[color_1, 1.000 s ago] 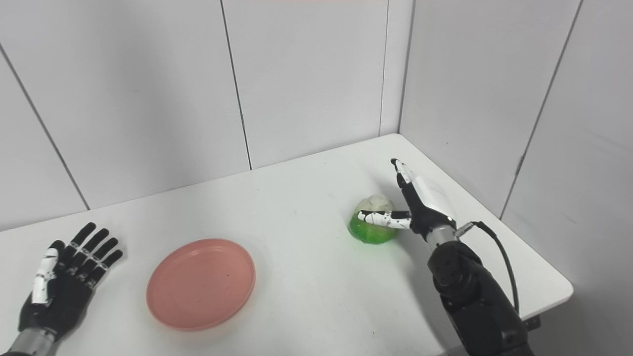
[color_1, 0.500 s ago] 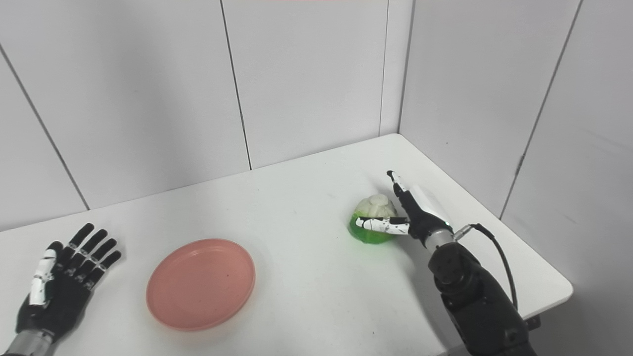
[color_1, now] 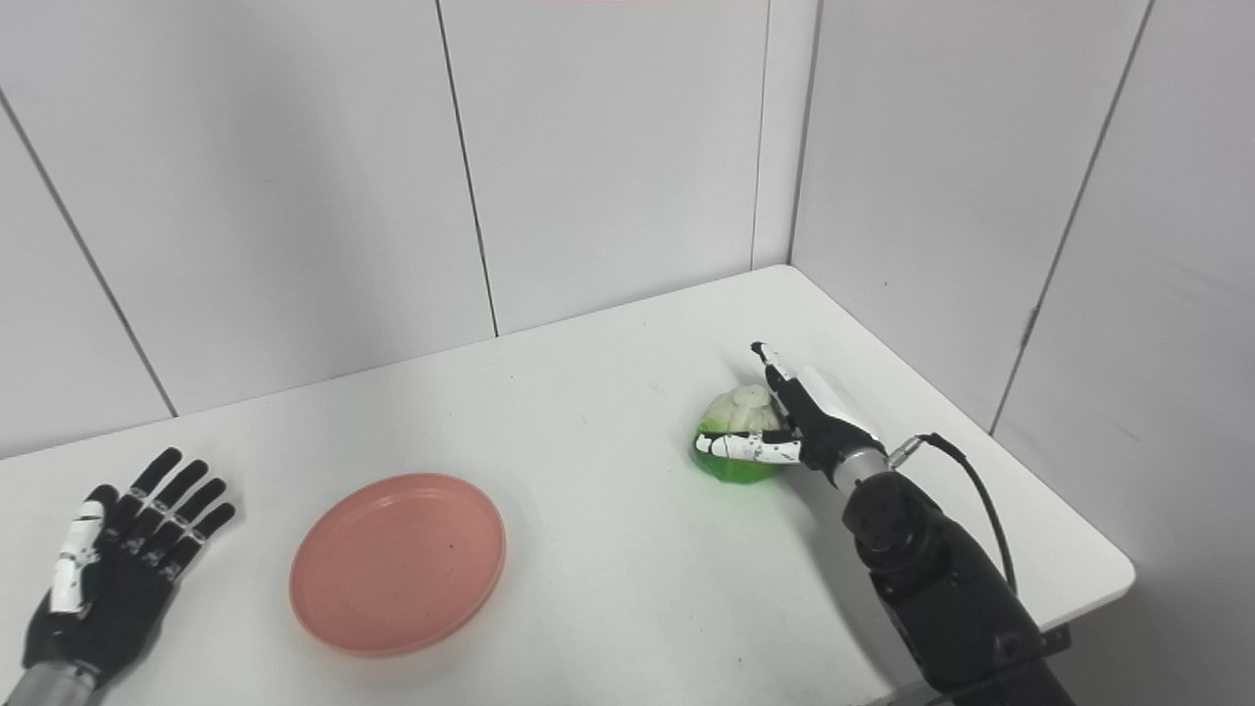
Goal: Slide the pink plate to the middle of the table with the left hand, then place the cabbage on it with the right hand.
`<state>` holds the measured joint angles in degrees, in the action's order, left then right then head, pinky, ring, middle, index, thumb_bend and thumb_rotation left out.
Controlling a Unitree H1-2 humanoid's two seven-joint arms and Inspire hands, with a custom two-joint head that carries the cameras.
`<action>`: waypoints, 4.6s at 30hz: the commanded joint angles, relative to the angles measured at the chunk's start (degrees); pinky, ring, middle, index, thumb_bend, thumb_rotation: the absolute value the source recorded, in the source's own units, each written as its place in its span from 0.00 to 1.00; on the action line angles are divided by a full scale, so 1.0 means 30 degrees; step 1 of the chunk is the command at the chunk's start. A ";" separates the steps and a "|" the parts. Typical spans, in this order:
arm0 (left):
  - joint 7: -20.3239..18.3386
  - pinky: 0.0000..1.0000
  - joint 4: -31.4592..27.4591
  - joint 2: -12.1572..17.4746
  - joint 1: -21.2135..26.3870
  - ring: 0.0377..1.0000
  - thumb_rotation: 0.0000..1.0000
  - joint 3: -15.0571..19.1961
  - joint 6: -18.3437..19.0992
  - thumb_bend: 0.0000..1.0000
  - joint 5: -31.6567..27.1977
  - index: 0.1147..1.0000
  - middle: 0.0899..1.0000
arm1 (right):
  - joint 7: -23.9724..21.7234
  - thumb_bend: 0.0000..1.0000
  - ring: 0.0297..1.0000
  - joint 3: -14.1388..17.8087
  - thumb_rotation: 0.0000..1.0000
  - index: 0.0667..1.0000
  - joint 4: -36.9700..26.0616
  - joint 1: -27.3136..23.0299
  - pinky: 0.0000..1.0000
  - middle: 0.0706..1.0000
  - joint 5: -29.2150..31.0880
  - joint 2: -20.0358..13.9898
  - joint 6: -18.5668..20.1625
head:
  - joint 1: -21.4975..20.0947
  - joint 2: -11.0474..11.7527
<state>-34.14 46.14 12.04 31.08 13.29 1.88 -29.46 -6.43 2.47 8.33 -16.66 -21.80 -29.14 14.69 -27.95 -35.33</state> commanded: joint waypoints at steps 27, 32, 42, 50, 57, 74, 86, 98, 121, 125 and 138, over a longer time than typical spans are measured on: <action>0.0522 0.79 0.0713 -0.0087 -0.2216 0.81 0.82 -0.0383 0.1485 0.41 0.0579 0.81 0.81 | 0.0611 0.96 0.67 -0.0943 0.03 0.69 0.0903 -0.1365 0.63 0.67 0.0210 -0.0216 0.0019 | 0.0060 -0.0241; 0.0493 0.80 0.0519 -0.0108 -0.2282 0.81 0.83 -0.0438 0.1502 0.41 0.0577 0.82 0.82 | 0.0506 0.57 0.49 -0.1139 0.05 0.47 0.0954 -0.1473 0.47 0.49 -0.0015 -0.0254 0.0670 | 0.0060 -0.0241; 0.0801 0.79 0.0086 -0.0139 -0.2374 0.81 0.83 -0.0520 0.1814 0.41 0.0480 0.81 0.81 | 0.0501 0.53 0.41 -0.1222 0.00 0.47 0.0881 -0.1660 0.39 0.42 -0.0022 -0.0110 0.1546 | 0.0150 -0.0388; 0.0729 0.79 0.0103 -0.0125 -0.2398 0.81 0.85 -0.0621 0.1654 0.41 0.0580 0.81 0.81 | 0.0790 0.53 0.43 -0.0804 0.00 0.46 0.0873 -0.1607 0.40 0.43 0.0358 0.0051 0.1333 | 0.0354 -0.0360; 0.0905 0.80 -0.0253 -0.0284 -0.2538 0.82 0.84 -0.0720 0.1636 0.41 0.0641 0.81 0.82 | 0.0187 0.53 0.43 -0.0215 0.00 0.46 -0.0770 -0.1556 0.38 0.43 0.1529 0.0058 0.1368 | 0.0643 -0.0181; 0.4448 0.85 -0.6826 -0.2912 -0.5015 0.86 0.92 -0.2199 0.3474 0.39 0.1237 0.84 0.85 | -0.1944 0.53 0.43 -0.2444 0.00 0.47 -0.5443 -0.4373 0.38 0.43 0.1693 0.2075 0.2512 | 0.5745 0.0479; 0.6995 0.91 -0.8930 -0.4646 -0.5378 0.91 1.00 -0.3284 0.4380 0.35 0.2172 0.90 0.91 | -0.2064 0.53 0.41 -0.6067 0.00 0.47 -0.2075 -0.6278 0.39 0.42 0.0158 0.4853 0.0988 | 0.9062 0.0438; 0.7252 0.91 -0.8693 -0.4882 -0.5120 0.91 1.00 -0.3584 0.4157 0.34 0.2582 0.90 0.91 | -0.1601 0.53 0.42 -0.7170 0.00 0.47 0.1856 -0.6631 0.39 0.42 -0.0258 0.6561 -0.1884 | 0.9150 0.0050; 0.7657 0.91 -0.9610 -0.4772 -0.5201 0.91 1.00 -0.3592 0.5117 0.34 0.2341 0.90 0.90 | -0.1205 0.52 0.41 -0.8658 0.00 0.49 0.2804 -0.5921 0.39 0.40 -0.2485 0.6550 -0.4092 | 0.8587 -0.0776; 0.7737 0.90 -0.9732 -0.4805 -0.5190 0.90 1.00 -0.3443 0.5332 0.34 0.2269 0.90 0.90 | -0.1809 0.53 0.46 -0.8897 0.00 0.49 0.2114 -0.5773 0.42 0.42 -0.2807 0.6206 -0.3750 | 0.8462 -0.0833; 0.7702 0.89 -0.9907 -0.4650 -0.5246 0.90 1.00 -0.3421 0.5444 0.34 0.2394 0.90 0.90 | -0.4142 0.86 0.77 -0.9713 0.44 0.81 -0.0211 -0.5657 0.66 0.80 -0.4901 0.4760 -0.3149 | 0.8221 -0.0888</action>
<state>-13.23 14.52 -2.45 18.02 3.16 12.81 -23.64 -18.19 -26.89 9.81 -32.12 -36.05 -14.41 4.34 -3.34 -38.06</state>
